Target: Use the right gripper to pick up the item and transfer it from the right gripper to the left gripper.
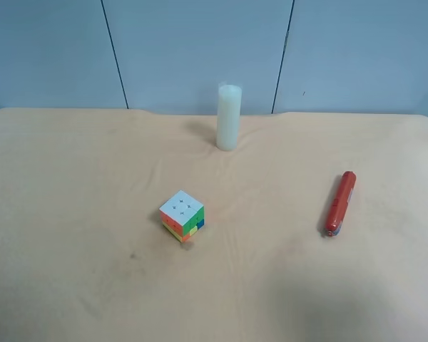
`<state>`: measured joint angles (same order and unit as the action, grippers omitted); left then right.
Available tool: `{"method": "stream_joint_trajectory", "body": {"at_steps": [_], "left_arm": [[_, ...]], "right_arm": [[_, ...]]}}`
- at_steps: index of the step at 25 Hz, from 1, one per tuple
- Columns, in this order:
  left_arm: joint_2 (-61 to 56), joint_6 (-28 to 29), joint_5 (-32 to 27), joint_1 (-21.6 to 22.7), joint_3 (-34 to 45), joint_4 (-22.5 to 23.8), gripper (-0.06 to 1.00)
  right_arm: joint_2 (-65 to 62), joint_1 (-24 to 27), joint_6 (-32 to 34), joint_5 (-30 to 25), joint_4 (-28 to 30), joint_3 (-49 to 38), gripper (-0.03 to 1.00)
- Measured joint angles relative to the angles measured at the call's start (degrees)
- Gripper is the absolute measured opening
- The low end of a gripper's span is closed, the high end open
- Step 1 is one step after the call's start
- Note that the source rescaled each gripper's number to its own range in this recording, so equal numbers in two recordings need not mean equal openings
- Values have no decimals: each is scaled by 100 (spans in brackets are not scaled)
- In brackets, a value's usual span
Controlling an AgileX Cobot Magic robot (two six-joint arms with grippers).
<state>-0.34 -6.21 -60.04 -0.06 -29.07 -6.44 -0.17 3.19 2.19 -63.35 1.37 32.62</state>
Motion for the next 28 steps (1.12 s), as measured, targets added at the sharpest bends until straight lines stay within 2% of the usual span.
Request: {"method": "stream_joint_trajectory", "body": {"at_steps": [24,28], "left_arm": [[0,0,0,0,0,0,100],[0,0,0,0,0,0,100]], "right_arm": [[0,0,0,0,0,0,100],[437,0,0,1,17,0,100]]}}
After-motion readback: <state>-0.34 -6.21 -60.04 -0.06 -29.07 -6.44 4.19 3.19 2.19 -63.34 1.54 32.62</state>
